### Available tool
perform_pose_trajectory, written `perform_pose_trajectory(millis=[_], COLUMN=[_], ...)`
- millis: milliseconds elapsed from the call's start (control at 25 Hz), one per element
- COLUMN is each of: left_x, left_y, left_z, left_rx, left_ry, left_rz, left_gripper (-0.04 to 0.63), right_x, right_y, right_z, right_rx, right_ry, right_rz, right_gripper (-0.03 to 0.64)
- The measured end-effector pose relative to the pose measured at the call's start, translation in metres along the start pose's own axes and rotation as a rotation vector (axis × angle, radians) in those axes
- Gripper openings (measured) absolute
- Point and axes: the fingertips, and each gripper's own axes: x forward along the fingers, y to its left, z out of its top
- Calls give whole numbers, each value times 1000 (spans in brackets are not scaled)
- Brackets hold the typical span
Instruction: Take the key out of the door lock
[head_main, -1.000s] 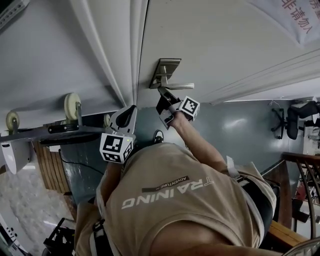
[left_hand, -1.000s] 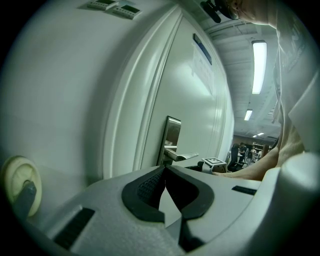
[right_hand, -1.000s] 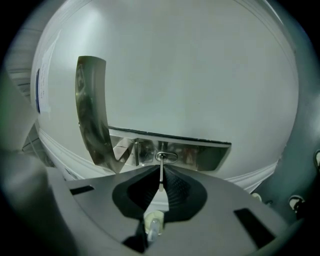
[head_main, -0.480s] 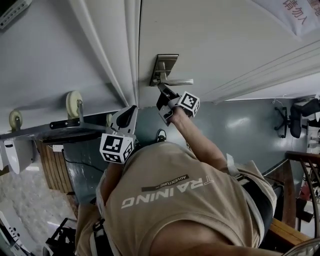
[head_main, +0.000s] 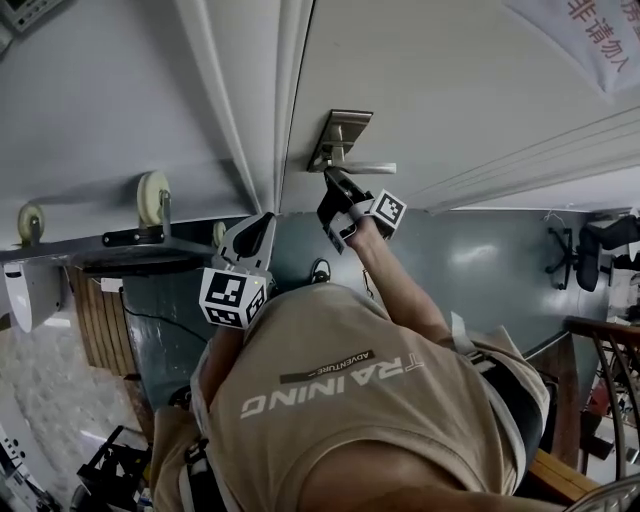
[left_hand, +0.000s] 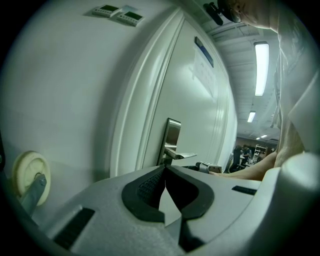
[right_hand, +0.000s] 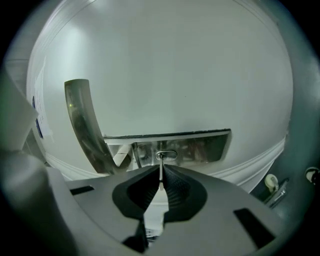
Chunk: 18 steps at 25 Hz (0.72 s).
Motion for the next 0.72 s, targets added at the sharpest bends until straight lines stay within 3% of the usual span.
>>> perform_pose_trajectory(millis=[80,240,400,600,720], left_x=[-1,1,5,7,6], left_y=[3,6,6,4,8], left_z=[-1,0,2,5,1], left_rx=[-2,-3,1,7,3], left_ry=[2,3,3,3,13], left_rz=[5,1,-12,-21,-11], left_gripper=[6,6,6,6,6], right_x=[0,-1,-1,-2,-1], right_y=[1,3,1,1,-1], right_z=[0,0,0,-1,0], right_rx=[10,-171,-49,35,12], right_ry=[-11,7,-16,-18,-7], right_rz=[10,-57,0,6,-14], right_gripper=[18,18,18,18,18])
